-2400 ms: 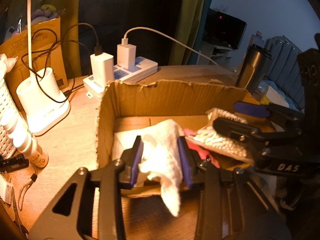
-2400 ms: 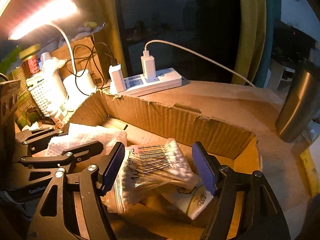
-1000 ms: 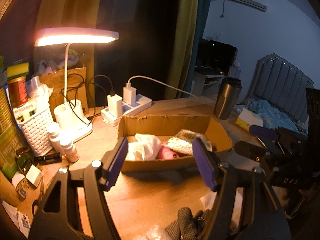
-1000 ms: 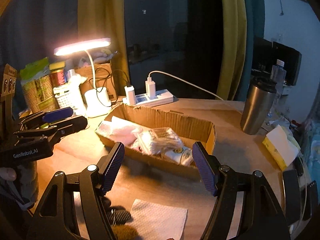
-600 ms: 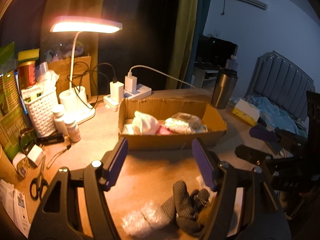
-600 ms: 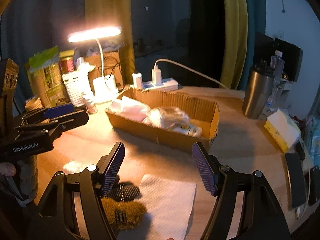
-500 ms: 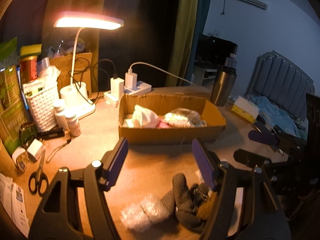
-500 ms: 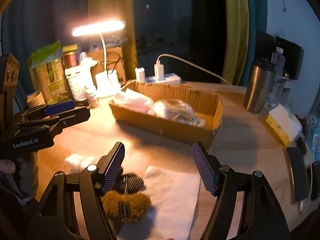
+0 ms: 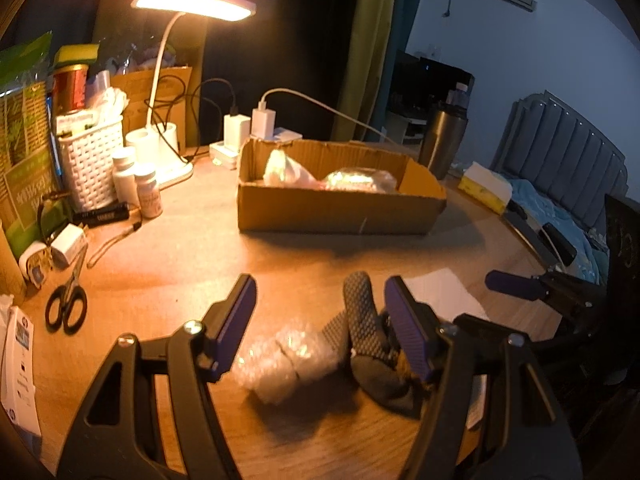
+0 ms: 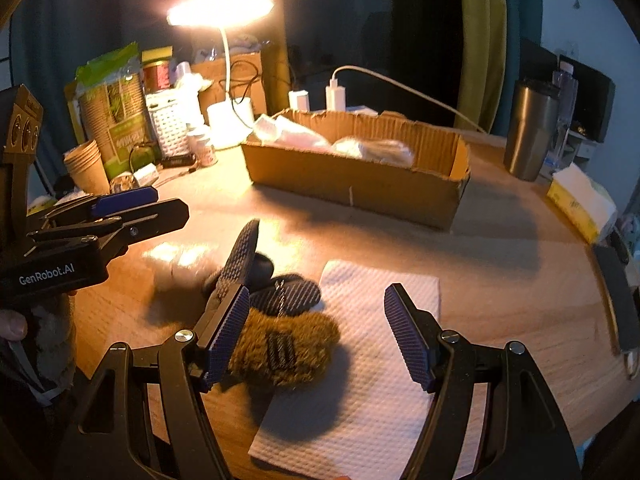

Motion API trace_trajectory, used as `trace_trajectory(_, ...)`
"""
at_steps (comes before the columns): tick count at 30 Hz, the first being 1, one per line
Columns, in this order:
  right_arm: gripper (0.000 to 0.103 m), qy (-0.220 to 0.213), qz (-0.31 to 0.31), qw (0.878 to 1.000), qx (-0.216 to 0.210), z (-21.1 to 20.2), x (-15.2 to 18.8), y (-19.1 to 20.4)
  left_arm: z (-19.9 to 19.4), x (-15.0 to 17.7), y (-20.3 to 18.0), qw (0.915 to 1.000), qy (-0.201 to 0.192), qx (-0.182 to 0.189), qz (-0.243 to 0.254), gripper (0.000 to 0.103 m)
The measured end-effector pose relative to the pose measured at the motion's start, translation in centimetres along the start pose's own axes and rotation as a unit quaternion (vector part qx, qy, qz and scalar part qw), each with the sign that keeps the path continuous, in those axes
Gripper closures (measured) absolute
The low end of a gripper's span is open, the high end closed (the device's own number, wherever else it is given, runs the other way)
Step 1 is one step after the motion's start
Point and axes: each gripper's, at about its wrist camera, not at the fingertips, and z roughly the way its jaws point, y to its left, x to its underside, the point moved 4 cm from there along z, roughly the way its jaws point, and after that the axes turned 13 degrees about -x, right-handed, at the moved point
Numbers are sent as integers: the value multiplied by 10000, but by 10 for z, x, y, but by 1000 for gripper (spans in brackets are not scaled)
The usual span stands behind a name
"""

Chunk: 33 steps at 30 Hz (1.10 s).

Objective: Organize soft objects
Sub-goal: 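Grasp the dotted grey glove with the left tool while the right tool grasps the brown plush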

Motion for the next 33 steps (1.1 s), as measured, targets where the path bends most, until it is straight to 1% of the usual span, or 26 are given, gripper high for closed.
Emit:
trace_trajectory(1,29,25,1,10000,-31,2,3,1,0,2,1,10000,17,2,2,35)
trace_trajectory(2,27,60,-5,10000,-73,4,5,3,0,4,1,10000,32,-1,4,35)
trace_trajectory(3,20,116,-2,9998,-129,7,8,5,0,7,1,10000,52,-3,7,35)
trace_trajectory(4,18,147,2,9998,-167,9,11,6,0,9,1,10000,67,-2,8,35)
trace_trajectory(14,18,427,41,9986,-314,31,28,4,10,29,3,9994,341,-52,11,35)
trace_trajectory(16,26,442,63,9984,-339,33,30,3,11,30,1,9993,369,-59,31,35)
trace_trajectory(17,36,444,71,9982,-387,33,30,2,12,30,0,9993,374,-60,47,35)
trace_trajectory(19,38,409,54,9982,-432,31,31,1,12,29,-2,9992,378,-61,78,35)
trace_trajectory(20,42,373,39,9983,-452,29,30,1,12,29,-5,9992,381,-61,110,35)
trace_trajectory(25,42,59,124,9992,-388,13,24,-10,15,28,-17,9987,428,-46,256,35)
trace_trajectory(33,42,-362,287,9989,-119,-15,13,-41,24,27,-41,9973,499,40,532,35)
